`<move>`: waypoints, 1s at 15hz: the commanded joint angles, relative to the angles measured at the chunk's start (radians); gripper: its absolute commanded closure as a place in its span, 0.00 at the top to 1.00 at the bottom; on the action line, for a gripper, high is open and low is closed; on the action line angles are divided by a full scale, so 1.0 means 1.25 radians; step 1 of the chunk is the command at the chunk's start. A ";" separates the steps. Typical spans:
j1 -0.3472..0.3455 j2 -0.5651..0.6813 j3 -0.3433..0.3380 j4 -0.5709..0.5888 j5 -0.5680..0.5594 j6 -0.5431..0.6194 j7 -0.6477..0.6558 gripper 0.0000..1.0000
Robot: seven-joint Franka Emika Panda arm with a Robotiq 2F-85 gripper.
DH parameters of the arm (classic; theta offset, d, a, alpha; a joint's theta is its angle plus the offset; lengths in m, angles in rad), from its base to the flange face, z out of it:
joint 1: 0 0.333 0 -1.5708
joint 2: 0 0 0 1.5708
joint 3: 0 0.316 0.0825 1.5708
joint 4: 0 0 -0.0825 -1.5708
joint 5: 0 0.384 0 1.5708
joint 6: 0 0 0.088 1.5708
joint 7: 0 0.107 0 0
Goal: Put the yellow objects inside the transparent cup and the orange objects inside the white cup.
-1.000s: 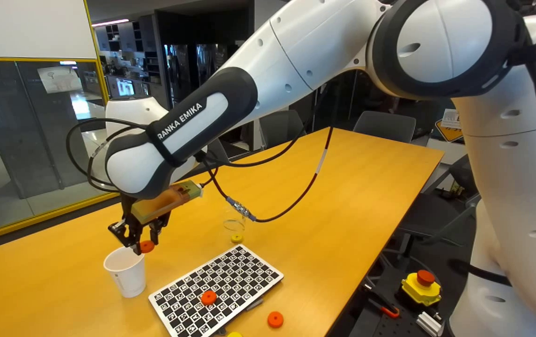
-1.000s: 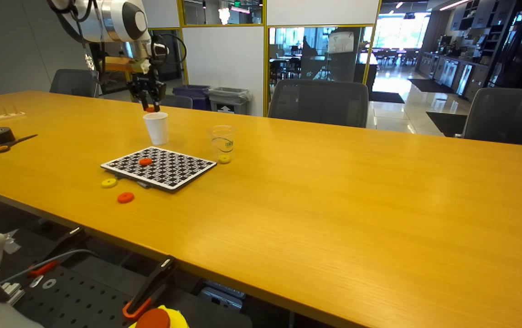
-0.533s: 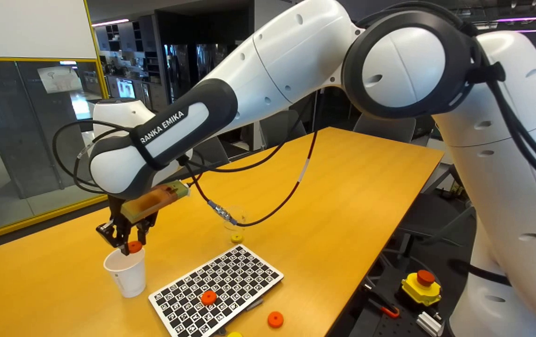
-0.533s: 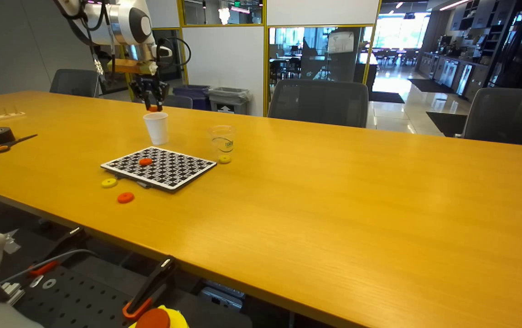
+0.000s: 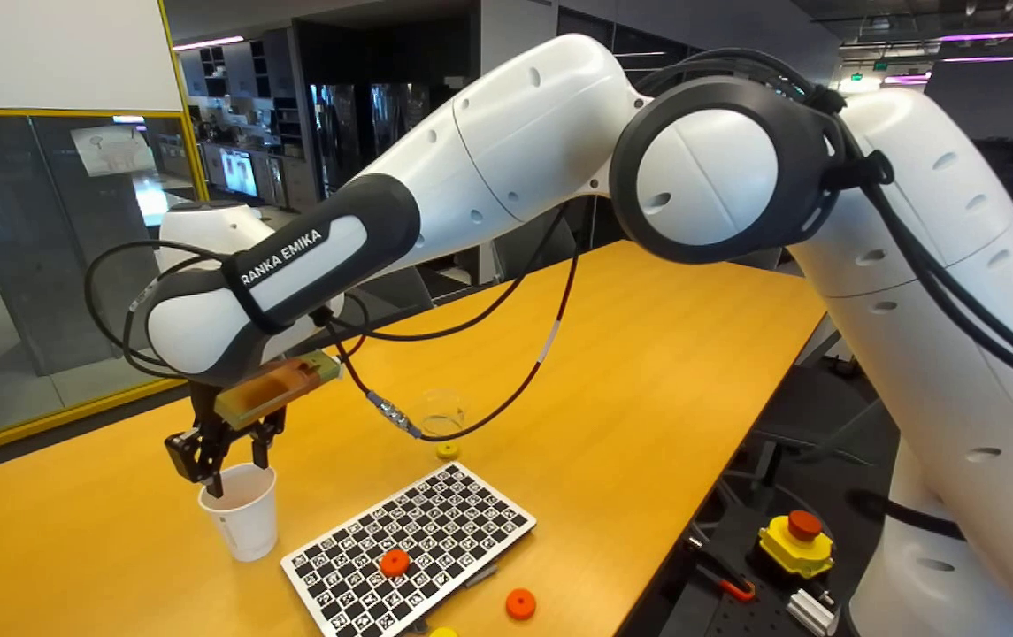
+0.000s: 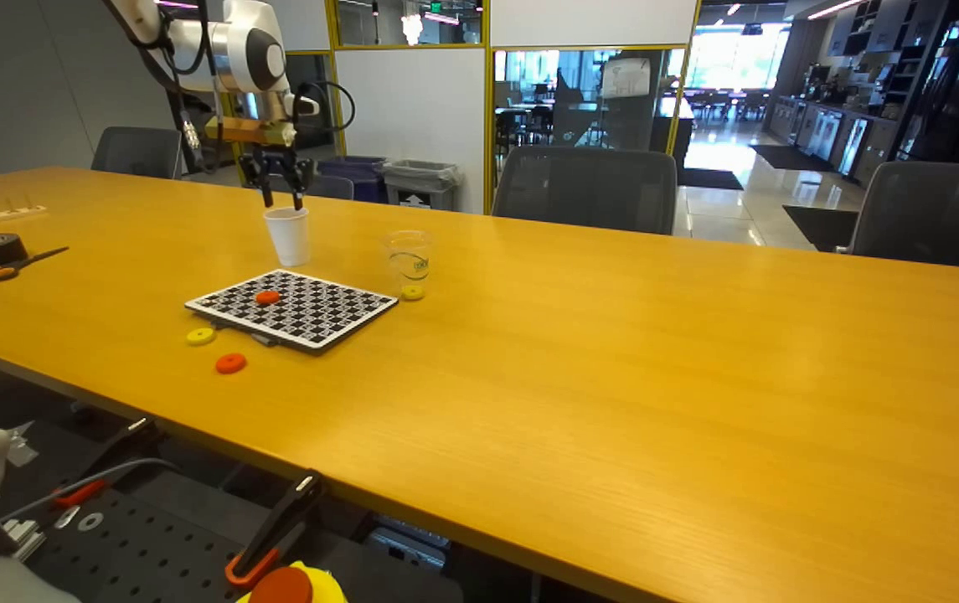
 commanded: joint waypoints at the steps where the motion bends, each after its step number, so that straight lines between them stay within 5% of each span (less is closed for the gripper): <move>1: -0.002 0.016 0.007 0.046 0.010 -0.037 -0.009 0.96; 15: 0.014 -0.227 -0.042 -0.386 -0.023 0.090 0.222 1.00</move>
